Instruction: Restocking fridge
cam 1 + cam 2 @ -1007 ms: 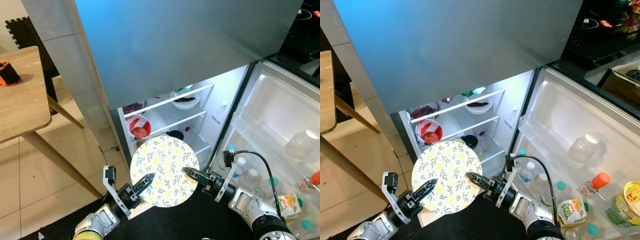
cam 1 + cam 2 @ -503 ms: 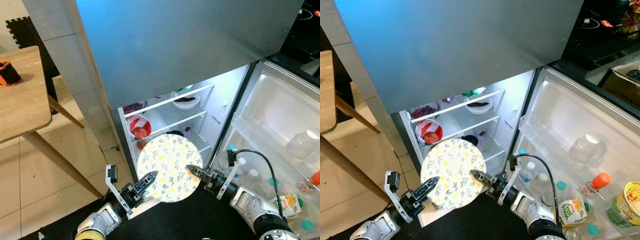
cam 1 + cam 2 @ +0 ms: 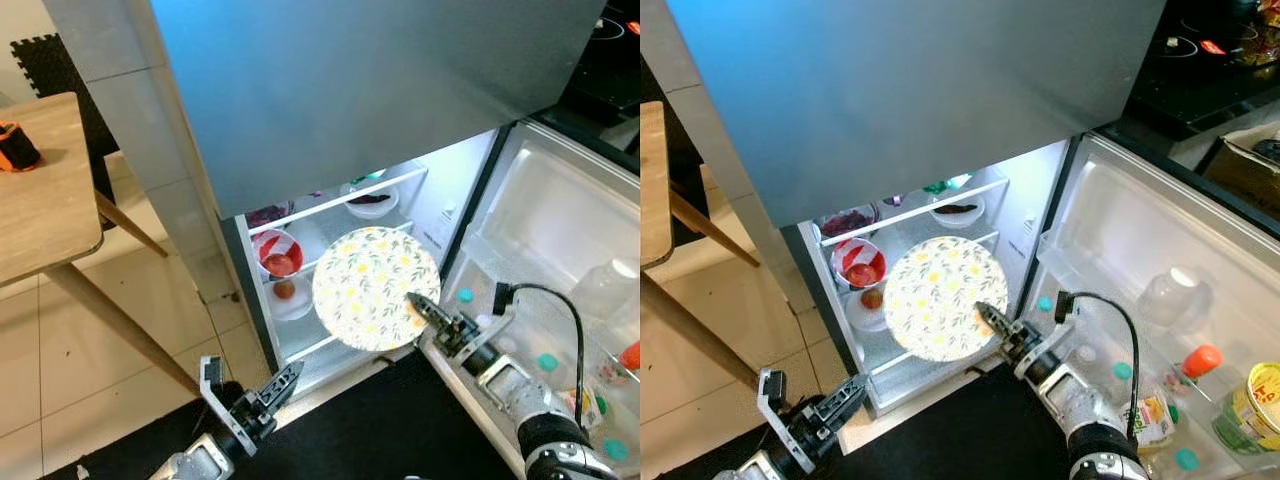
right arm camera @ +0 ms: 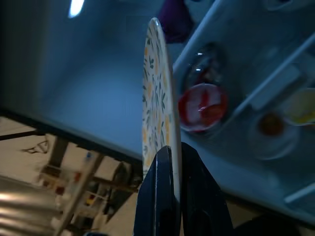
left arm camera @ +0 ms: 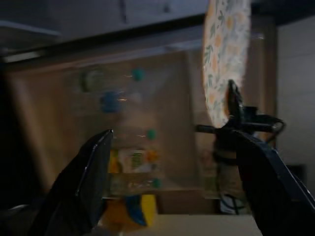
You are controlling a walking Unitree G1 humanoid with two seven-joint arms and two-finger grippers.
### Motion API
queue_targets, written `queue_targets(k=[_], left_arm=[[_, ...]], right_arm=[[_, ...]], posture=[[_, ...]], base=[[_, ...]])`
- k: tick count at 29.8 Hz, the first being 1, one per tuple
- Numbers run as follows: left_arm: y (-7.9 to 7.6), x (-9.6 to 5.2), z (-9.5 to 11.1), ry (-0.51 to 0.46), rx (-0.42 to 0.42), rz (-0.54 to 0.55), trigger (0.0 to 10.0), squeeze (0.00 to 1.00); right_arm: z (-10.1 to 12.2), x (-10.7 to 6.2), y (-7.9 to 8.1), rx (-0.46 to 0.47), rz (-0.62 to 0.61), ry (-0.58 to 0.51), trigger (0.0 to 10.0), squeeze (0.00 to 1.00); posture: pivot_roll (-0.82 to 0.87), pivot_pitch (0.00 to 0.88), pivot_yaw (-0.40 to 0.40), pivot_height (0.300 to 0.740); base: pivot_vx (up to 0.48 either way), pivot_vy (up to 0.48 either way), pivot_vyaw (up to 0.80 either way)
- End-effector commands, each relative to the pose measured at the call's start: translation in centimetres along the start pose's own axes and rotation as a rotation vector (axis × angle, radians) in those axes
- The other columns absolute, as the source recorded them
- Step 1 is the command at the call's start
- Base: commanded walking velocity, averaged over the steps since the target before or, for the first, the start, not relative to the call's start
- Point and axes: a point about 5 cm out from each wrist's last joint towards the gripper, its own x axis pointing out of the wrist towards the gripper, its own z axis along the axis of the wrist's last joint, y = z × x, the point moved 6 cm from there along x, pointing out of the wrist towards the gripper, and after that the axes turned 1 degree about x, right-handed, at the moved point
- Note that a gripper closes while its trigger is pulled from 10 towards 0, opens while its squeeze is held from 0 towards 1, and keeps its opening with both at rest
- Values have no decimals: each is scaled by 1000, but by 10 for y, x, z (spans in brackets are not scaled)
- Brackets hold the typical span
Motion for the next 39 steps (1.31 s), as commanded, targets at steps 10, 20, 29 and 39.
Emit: queue_targets(k=[10, 20, 29, 39], left_arm=[[72, -53, 21, -133, 172, 611, 10000, 0], [84, -67, 19, -110, 265, 743, 10000, 0], [93, -80, 0, -48, 281, 830, 10000, 0], [98, -89, -12, 0, 280, 861, 10000, 0]], right_arm=[[-6, -4, -17, -177, -128, 25, 10000, 0], [-6, -5, -21, -226, -151, 25, 10000, 0], [-8, -4, -22, -255, -167, 31, 10000, 0], [-9, -3, -24, -260, -181, 25, 10000, 0]], posture=[[-15, 39, -5, 740], [-19, 37, -6, 740], [-18, 37, -7, 740], [-17, 38, -7, 740]], base=[[0, 0, 128], [0, 0, 644], [0, 0, 644], [0, 0, 646]])
